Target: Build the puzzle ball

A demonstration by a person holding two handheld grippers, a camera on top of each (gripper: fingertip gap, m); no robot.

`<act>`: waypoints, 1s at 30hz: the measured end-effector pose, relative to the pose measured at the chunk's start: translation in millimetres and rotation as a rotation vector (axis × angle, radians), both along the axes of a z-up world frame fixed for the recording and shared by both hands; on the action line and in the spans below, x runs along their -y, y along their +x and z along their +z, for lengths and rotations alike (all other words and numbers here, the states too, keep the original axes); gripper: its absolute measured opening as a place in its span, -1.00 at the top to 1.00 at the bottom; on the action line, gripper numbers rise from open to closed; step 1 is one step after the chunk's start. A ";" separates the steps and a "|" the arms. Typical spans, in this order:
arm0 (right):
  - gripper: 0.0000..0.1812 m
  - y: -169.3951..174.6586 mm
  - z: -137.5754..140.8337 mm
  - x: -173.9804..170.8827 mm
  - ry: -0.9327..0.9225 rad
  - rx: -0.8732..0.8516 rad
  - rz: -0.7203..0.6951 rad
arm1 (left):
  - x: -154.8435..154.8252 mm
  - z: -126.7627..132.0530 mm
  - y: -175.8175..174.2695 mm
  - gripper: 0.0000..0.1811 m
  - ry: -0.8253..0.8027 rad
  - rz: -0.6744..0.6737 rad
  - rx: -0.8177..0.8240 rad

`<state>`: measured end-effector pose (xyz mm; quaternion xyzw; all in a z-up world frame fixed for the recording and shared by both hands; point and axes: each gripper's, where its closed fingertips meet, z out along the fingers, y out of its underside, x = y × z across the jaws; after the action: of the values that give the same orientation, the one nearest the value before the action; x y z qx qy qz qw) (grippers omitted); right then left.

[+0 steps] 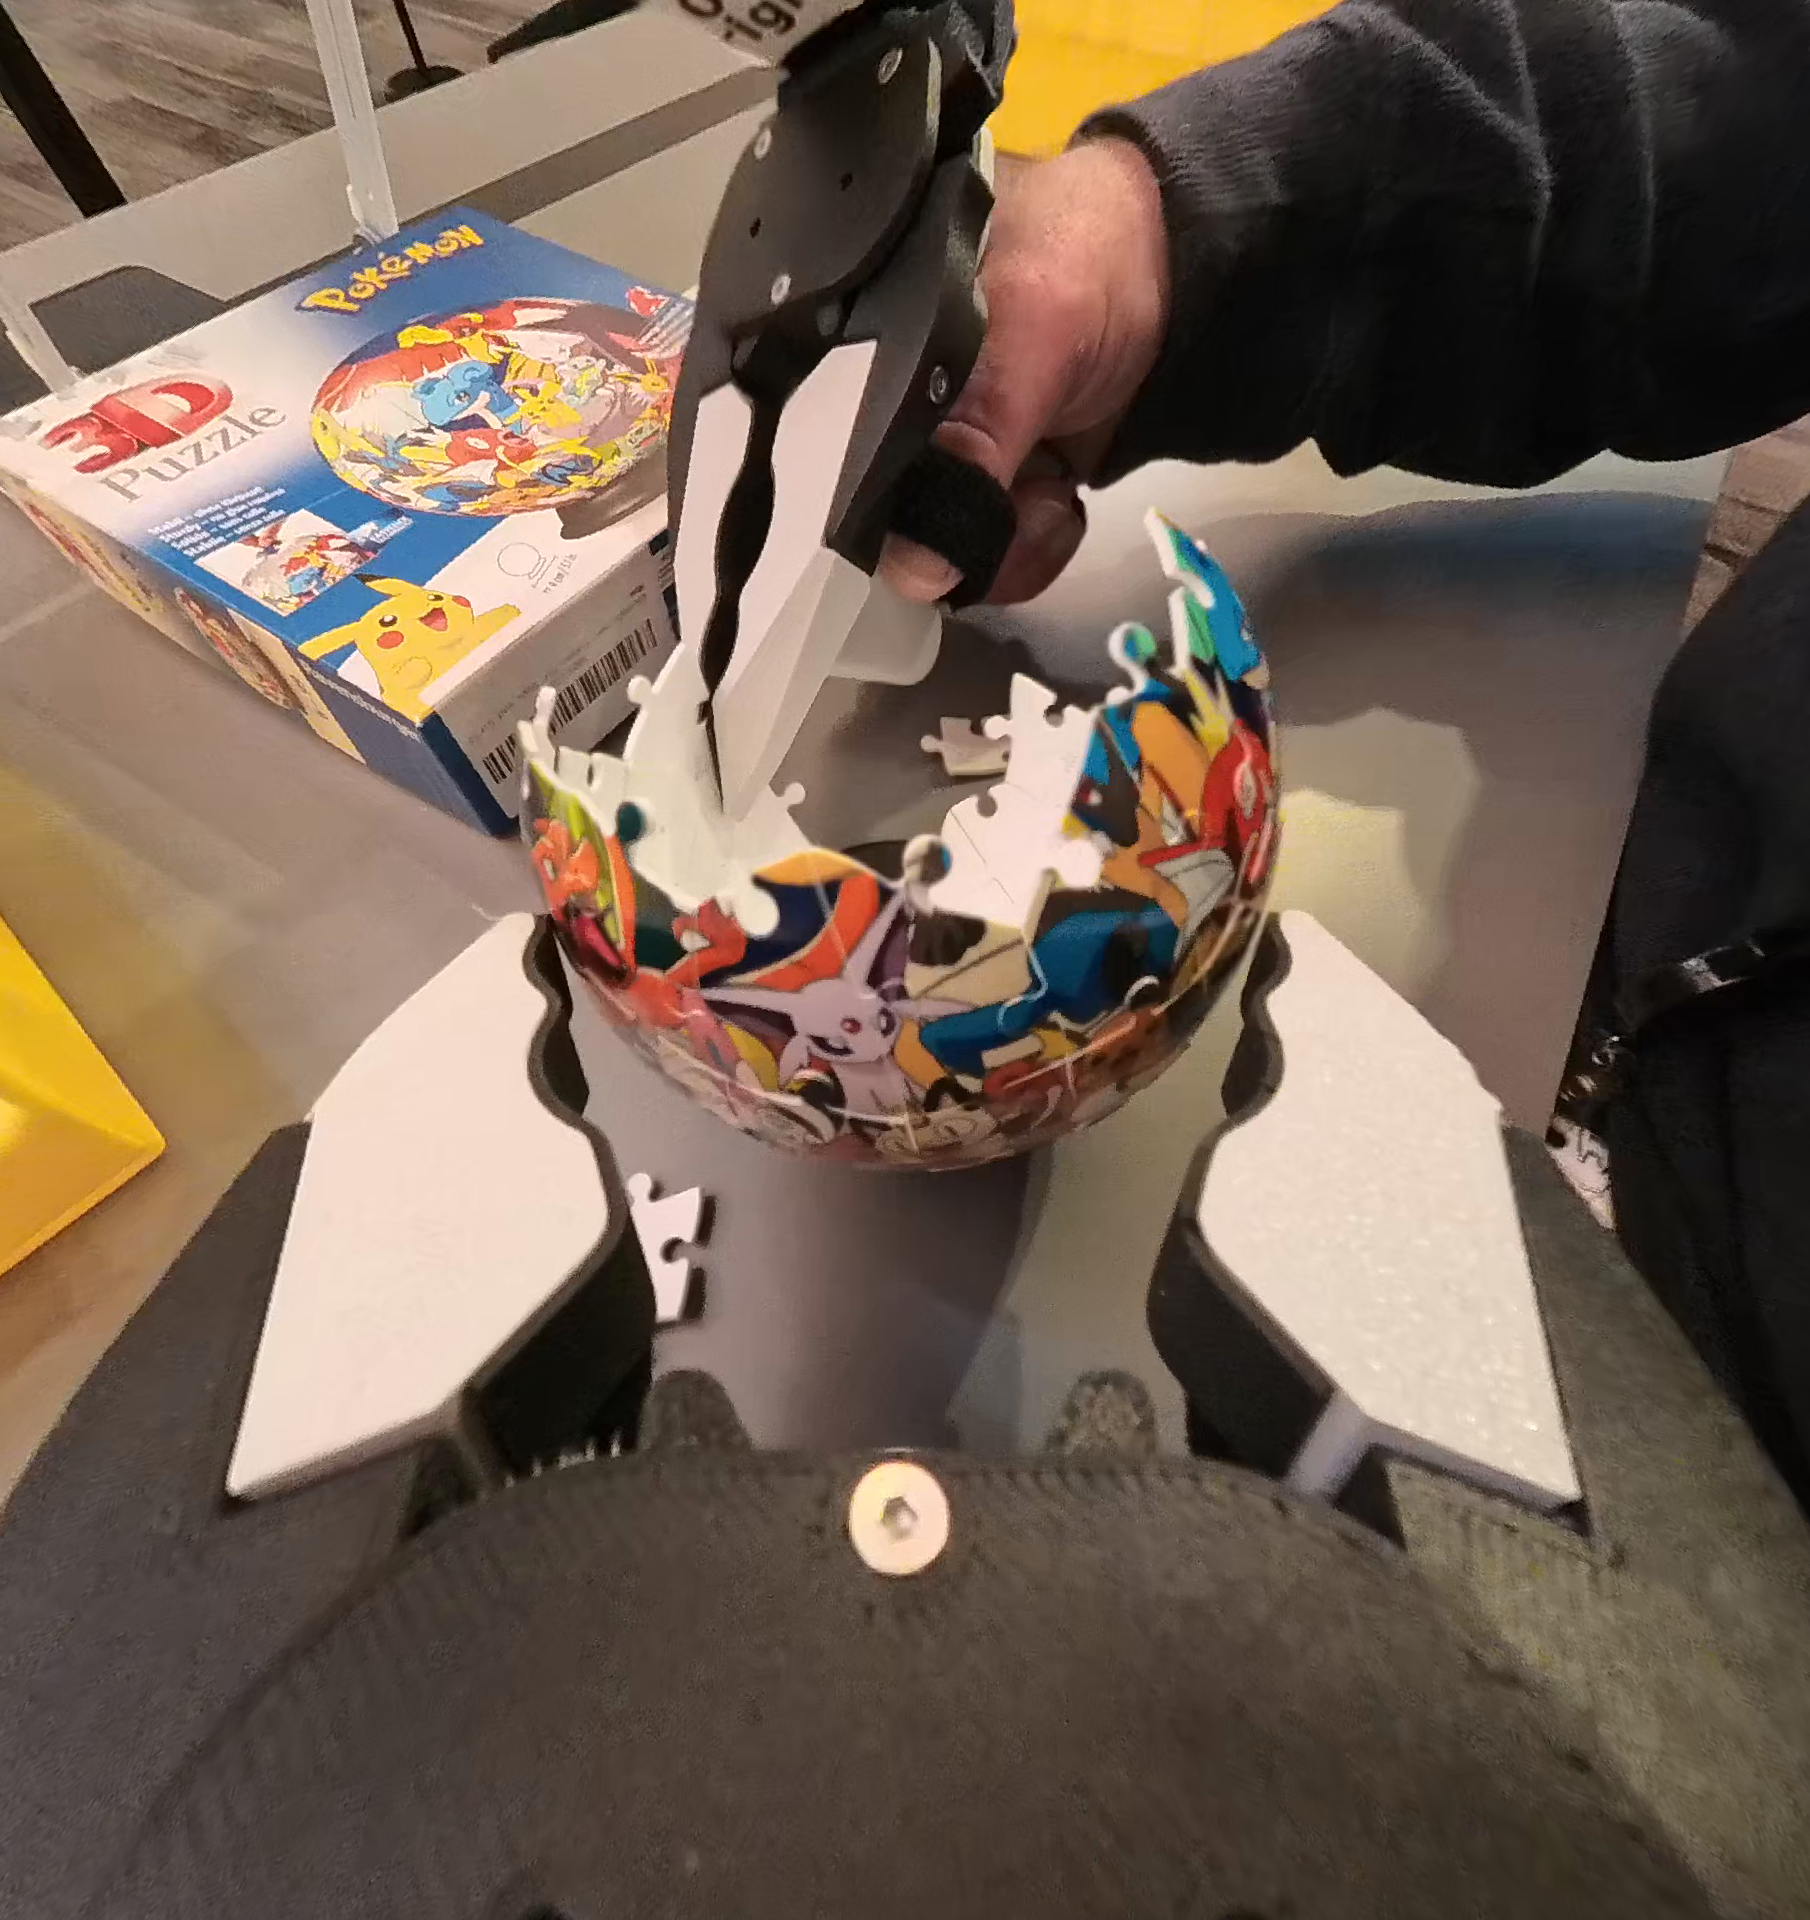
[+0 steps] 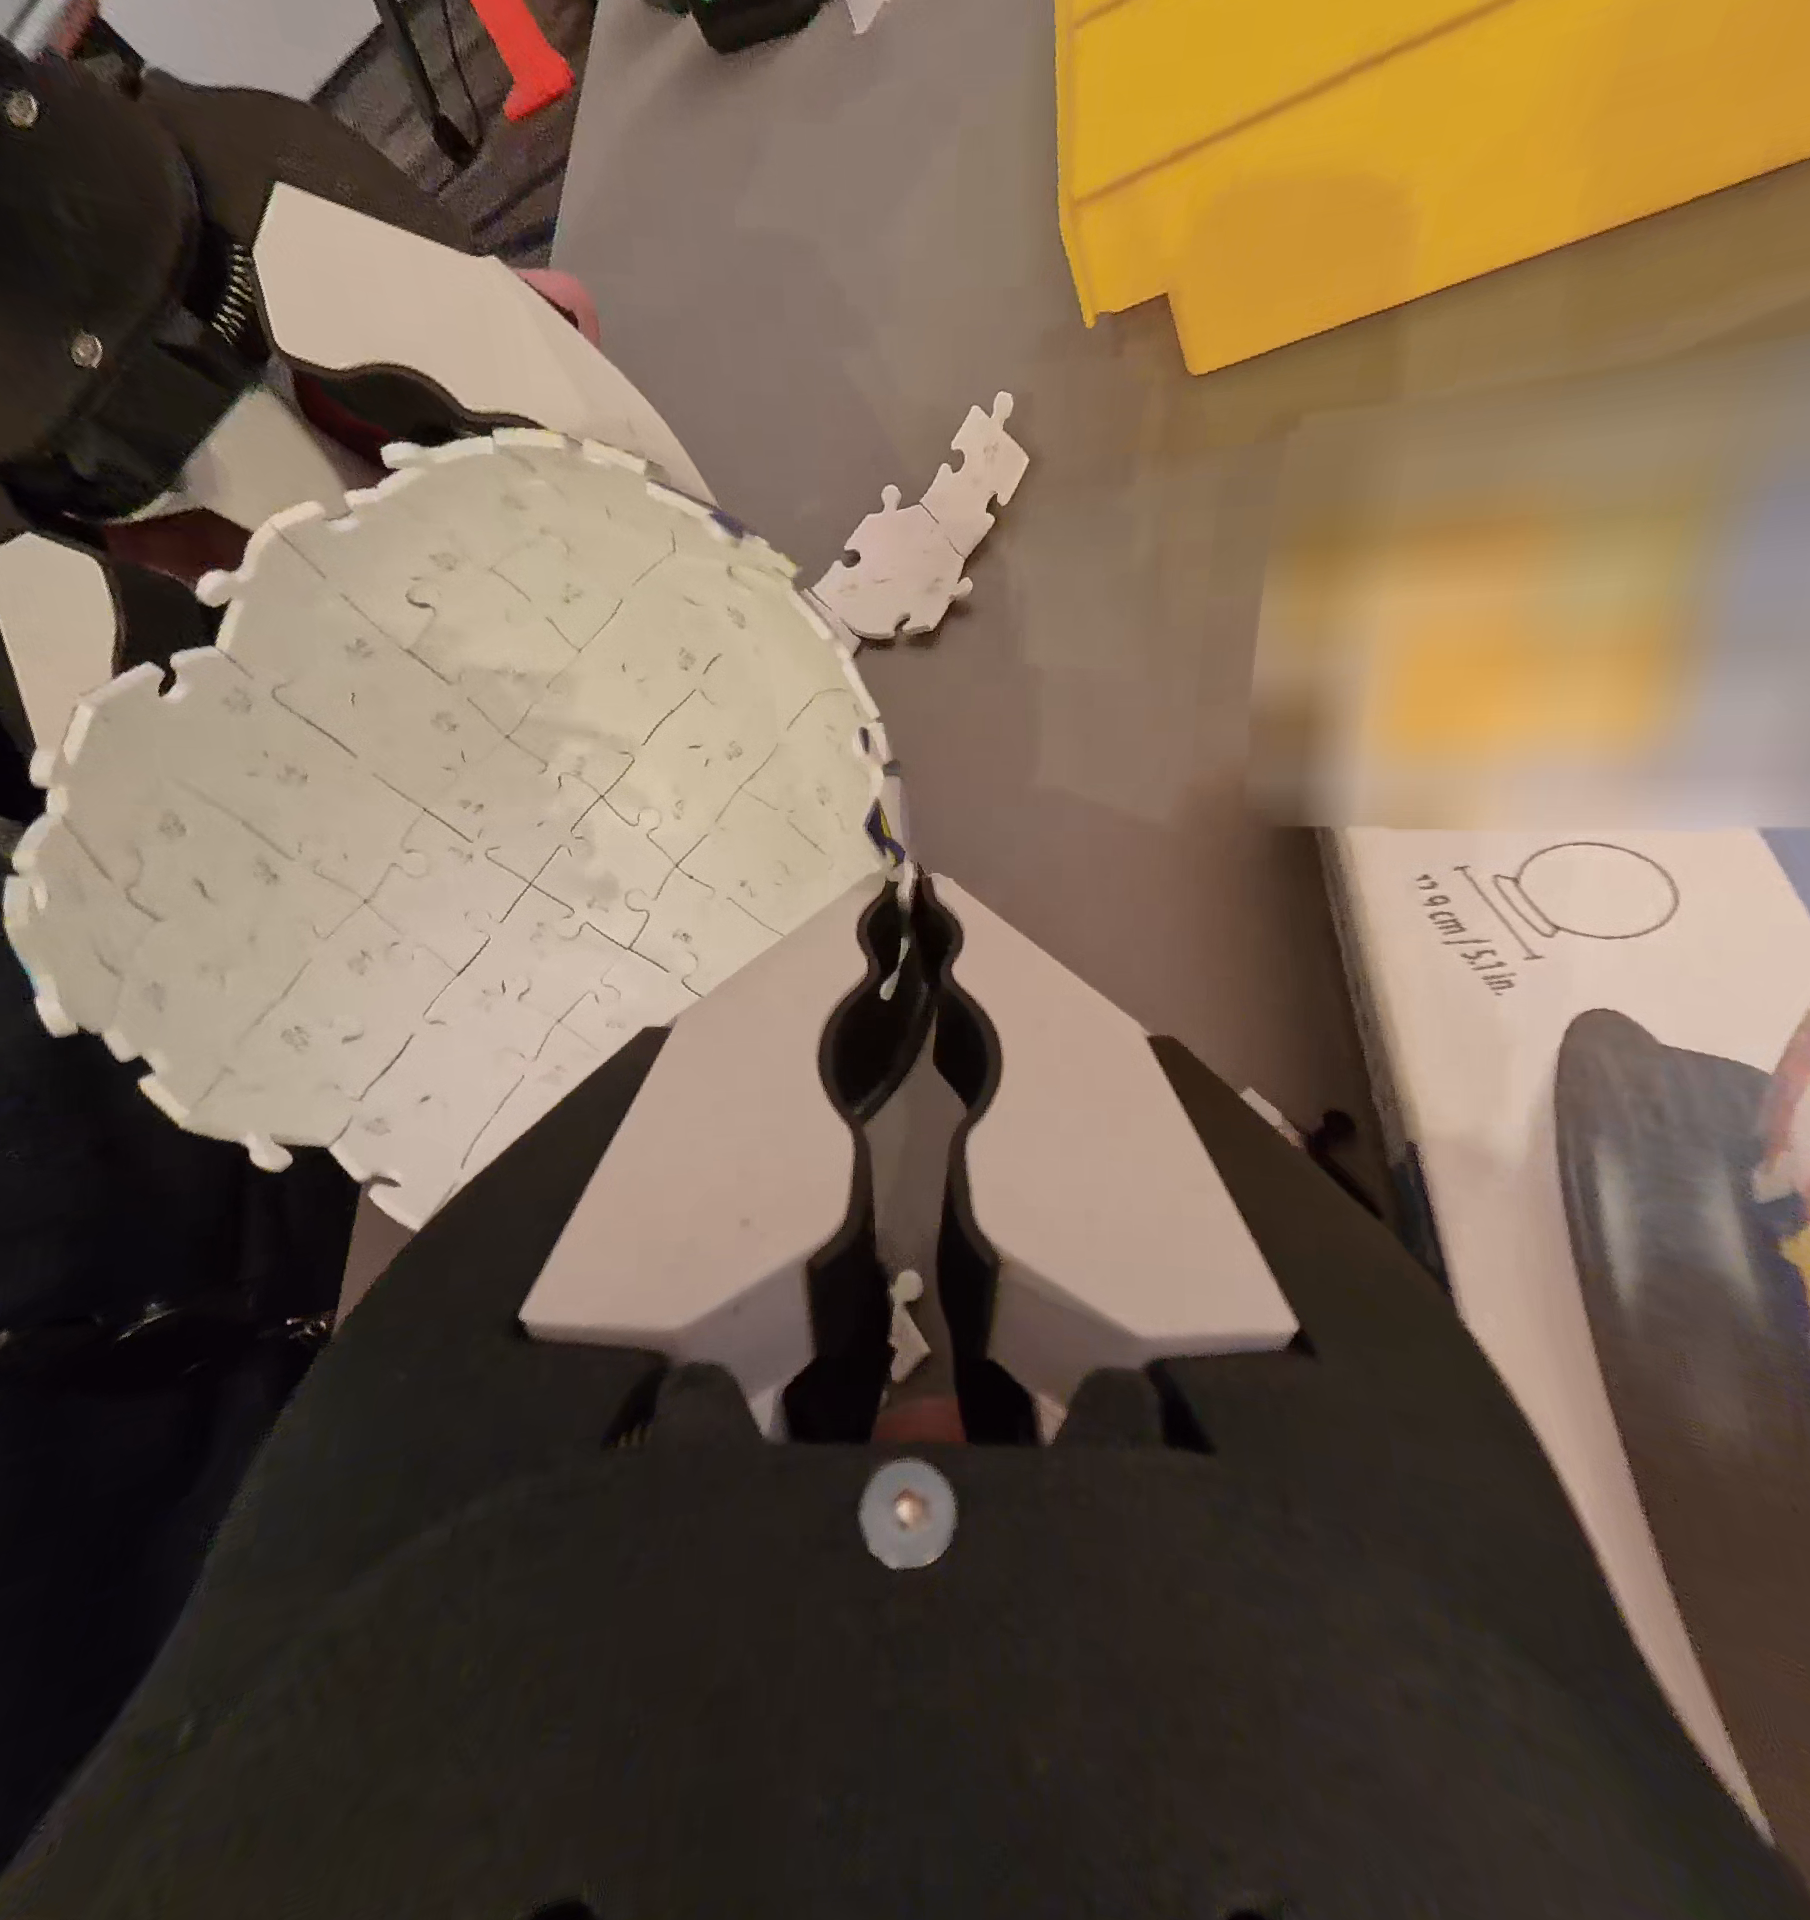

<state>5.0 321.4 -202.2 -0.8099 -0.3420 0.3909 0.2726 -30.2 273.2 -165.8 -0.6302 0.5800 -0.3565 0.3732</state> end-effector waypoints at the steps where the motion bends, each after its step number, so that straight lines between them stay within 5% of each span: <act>1: 1.00 -1.5 -0.5 -0.2 -0.011 -0.013 -0.002 | 0.8 0.3 -0.9 -0.34 -0.011 0.001 0.005; 20: 0.98 -38.1 -8.0 13.3 -0.072 -0.038 0.108 | 9.0 9.7 -14.3 -0.36 -0.068 0.065 0.062; 30: 0.68 -17.8 -2.1 7.8 -0.063 0.005 0.070 | 8.6 8.4 -15.2 -0.35 -0.072 0.066 0.066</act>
<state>-12.8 313.6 -204.2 -0.8064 -0.3584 0.4090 0.2323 -45.4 264.6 -157.4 -0.6499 0.5329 -0.3854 0.3809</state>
